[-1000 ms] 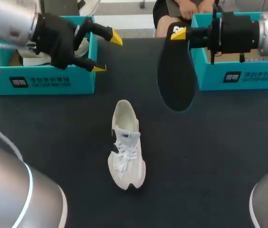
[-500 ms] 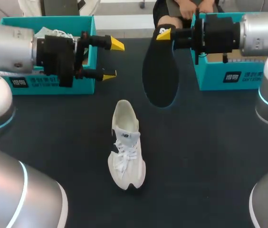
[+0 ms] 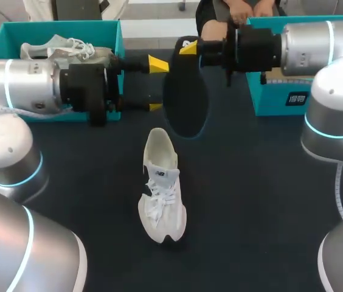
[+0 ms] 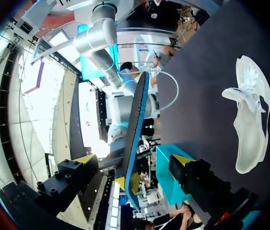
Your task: Take the shoe out of the shoebox, open the shoe tongue, remove and reinsert the insole, then place the shoe into the shoebox
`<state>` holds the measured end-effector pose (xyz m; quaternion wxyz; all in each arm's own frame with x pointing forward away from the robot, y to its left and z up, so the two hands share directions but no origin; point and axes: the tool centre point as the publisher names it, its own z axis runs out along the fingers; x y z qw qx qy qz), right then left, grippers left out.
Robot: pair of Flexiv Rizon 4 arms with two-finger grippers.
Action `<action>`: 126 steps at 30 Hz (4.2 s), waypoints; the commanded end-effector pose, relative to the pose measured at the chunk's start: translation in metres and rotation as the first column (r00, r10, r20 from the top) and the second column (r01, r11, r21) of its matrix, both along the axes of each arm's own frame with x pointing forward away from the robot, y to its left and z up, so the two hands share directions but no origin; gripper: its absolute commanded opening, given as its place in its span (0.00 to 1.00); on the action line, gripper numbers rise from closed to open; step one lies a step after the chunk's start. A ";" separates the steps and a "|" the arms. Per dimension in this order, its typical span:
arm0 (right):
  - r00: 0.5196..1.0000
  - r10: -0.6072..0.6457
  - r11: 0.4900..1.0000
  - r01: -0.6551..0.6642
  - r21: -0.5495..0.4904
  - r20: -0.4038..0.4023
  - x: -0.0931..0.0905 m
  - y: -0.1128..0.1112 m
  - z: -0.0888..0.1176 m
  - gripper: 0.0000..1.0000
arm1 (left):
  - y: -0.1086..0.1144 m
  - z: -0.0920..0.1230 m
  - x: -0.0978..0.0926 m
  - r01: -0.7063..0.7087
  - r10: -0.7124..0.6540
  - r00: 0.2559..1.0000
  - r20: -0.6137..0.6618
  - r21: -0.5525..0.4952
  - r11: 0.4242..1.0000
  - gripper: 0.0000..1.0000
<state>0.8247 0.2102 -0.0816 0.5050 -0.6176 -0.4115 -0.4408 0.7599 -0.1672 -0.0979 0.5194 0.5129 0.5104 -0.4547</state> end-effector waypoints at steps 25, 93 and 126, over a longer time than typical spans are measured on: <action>1.000 0.011 1.000 -0.011 0.014 -0.028 0.004 0.016 -0.005 0.00 | -0.030 -0.005 -0.005 0.029 -0.028 0.999 0.026 -0.078 0.997 0.00; 0.947 0.124 0.992 -0.109 -0.069 0.295 -0.091 -0.091 0.019 1.00 | 0.041 0.026 -0.011 0.032 -0.040 0.998 -0.048 -0.155 0.987 0.00; 0.947 0.124 0.992 -0.109 -0.069 0.295 -0.091 -0.091 0.019 1.00 | 0.064 0.049 -0.054 0.022 0.032 -0.794 -0.608 0.024 0.999 0.00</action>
